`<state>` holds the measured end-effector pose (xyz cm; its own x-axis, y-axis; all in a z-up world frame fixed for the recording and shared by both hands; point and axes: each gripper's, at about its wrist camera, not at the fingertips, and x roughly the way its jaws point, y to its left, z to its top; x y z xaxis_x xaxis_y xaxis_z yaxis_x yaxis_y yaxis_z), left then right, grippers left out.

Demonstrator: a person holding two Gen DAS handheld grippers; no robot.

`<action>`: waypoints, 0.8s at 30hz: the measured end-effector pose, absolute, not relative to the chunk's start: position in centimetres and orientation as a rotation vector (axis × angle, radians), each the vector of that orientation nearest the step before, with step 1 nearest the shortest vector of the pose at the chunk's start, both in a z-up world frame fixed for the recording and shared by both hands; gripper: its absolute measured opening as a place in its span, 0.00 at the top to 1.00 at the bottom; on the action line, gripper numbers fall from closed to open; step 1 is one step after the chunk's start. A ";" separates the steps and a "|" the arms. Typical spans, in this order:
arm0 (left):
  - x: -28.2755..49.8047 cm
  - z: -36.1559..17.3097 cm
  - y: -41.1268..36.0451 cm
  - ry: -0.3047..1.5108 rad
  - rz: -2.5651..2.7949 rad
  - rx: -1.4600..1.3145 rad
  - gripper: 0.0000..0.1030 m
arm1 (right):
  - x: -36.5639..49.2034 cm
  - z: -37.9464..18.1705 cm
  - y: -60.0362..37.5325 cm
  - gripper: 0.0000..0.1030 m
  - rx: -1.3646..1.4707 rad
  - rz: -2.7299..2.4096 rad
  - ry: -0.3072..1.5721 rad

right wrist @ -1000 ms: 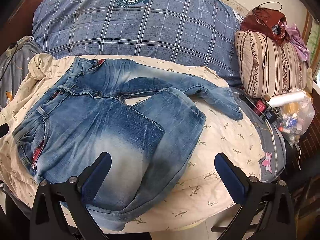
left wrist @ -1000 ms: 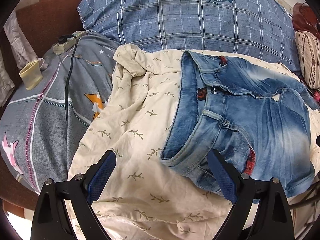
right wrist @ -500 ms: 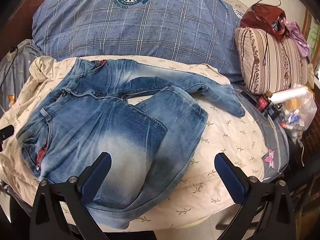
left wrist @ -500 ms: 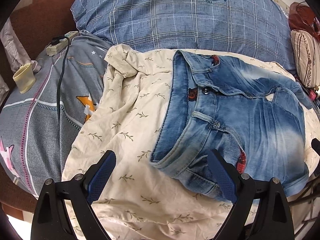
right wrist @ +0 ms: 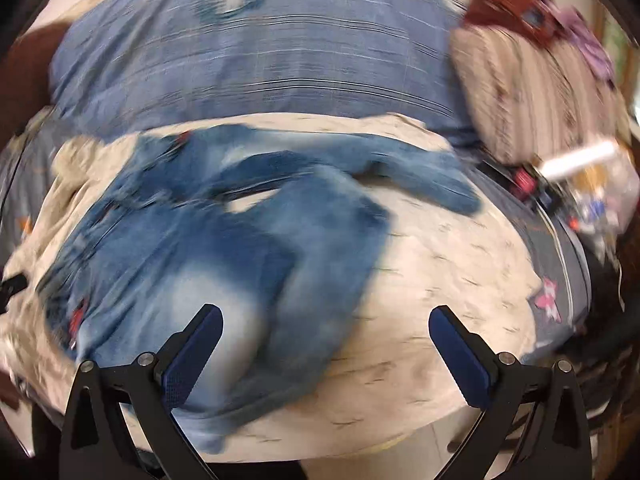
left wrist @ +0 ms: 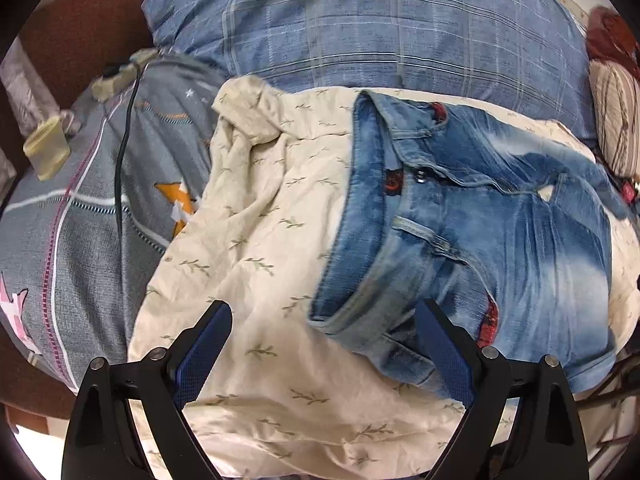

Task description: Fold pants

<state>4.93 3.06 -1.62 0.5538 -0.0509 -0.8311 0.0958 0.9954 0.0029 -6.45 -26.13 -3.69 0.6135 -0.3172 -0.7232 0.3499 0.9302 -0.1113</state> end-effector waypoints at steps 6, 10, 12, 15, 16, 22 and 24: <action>7.6 -2.5 7.0 1.127 -0.122 -0.210 0.10 | -7.7 -4.5 -36.9 0.00 0.373 -0.459 0.819; 8.9 -4.4 7.1 1.257 -0.215 -0.400 0.10 | -5.0 -6.3 -38.4 0.00 0.487 -0.335 0.832; 9.6 -5.3 6.6 1.304 -0.240 -0.430 0.10 | -3.0 -7.0 -37.8 0.01 0.474 -0.315 0.843; 10.5 -6.9 6.0 1.353 -0.239 -0.453 0.10 | 0.7 -8.4 -36.7 0.02 0.425 -0.323 0.861; 10.8 -7.5 5.7 1.372 -0.239 -0.468 0.11 | 1.6 -9.0 -36.5 0.05 0.428 -0.314 0.873; 12.6 -8.4 4.5 1.411 -0.199 -0.479 0.73 | 2.2 -8.7 -33.7 0.95 0.304 -0.193 0.846; 12.5 -7.5 5.4 1.399 -0.220 -0.528 0.81 | 0.1 -6.7 -35.2 0.97 0.331 -0.185 0.785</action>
